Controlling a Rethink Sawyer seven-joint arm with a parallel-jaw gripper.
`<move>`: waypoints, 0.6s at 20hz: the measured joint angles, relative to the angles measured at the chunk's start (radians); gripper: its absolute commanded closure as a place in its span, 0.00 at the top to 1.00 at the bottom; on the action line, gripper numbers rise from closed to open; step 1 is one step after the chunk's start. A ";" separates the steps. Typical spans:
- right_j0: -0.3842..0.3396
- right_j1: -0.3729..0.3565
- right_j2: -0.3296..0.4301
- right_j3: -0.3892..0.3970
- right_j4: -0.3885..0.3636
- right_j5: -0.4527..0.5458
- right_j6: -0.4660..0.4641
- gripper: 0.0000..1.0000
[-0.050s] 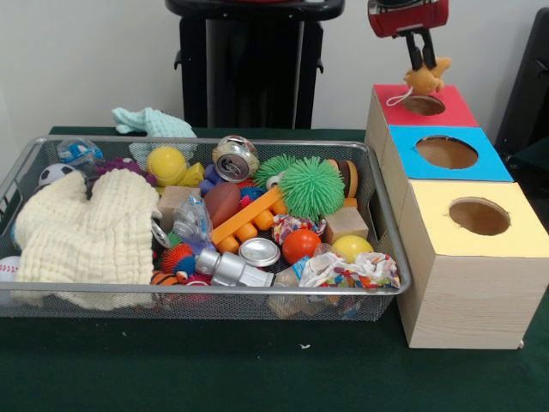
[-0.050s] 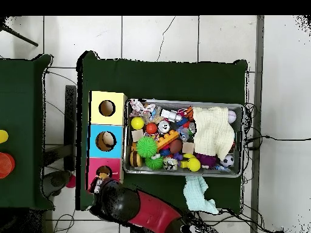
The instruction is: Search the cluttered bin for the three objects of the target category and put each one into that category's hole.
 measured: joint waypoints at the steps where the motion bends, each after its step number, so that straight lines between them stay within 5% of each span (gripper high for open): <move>1: 0.000 0.000 0.002 0.000 -0.002 -0.005 0.000 0.00; 12: 0.000 0.000 0.014 0.000 -0.012 -0.020 0.000 0.00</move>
